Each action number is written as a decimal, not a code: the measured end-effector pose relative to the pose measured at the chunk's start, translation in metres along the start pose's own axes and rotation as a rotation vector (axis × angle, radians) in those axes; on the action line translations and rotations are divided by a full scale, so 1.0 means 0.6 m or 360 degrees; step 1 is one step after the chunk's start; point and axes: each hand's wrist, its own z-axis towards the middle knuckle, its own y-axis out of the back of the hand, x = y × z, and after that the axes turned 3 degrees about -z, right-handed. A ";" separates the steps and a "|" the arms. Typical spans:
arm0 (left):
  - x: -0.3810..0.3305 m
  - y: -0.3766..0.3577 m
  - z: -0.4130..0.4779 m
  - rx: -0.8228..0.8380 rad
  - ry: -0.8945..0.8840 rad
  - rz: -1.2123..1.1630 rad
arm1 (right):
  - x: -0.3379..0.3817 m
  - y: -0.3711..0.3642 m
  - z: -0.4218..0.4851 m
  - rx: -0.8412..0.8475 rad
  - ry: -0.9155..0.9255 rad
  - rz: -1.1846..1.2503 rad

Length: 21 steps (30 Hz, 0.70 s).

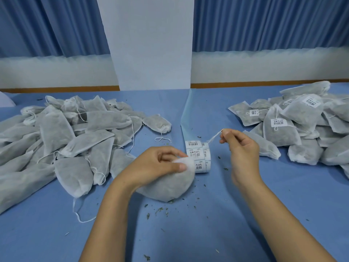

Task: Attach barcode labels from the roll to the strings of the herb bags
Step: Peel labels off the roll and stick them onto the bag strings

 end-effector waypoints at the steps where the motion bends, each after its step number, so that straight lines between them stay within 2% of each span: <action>1: 0.003 0.002 0.000 -0.0043 0.0062 0.0045 | 0.002 0.001 0.001 -0.0037 -0.0001 0.0017; 4: 0.013 -0.004 0.007 -0.0236 0.0161 0.0180 | 0.008 -0.003 -0.011 -0.0070 0.0108 -0.0058; 6: 0.015 -0.011 0.014 -0.0420 0.0208 0.0238 | 0.013 -0.011 -0.030 0.0000 0.0385 -0.0225; 8: 0.016 -0.015 0.022 -0.0661 0.0232 0.0250 | 0.014 -0.021 -0.049 0.0192 0.0772 -0.0419; 10: 0.015 -0.017 0.027 -0.0858 0.0207 0.0196 | 0.008 -0.029 -0.064 0.0466 0.0943 -0.0491; 12: 0.014 -0.016 0.028 -0.1004 0.0141 0.0066 | 0.002 -0.036 -0.070 0.0731 0.0868 -0.0494; 14: 0.011 -0.015 0.025 -0.1062 0.0058 -0.0103 | -0.002 -0.041 -0.073 0.0865 0.0789 -0.0591; 17: 0.006 -0.017 0.019 -0.0993 -0.0086 -0.0366 | -0.006 -0.041 -0.070 0.0886 0.0710 -0.0660; 21: -0.005 -0.024 0.014 -0.0877 -0.0237 -0.0631 | -0.005 -0.041 -0.070 0.0931 0.0546 -0.0557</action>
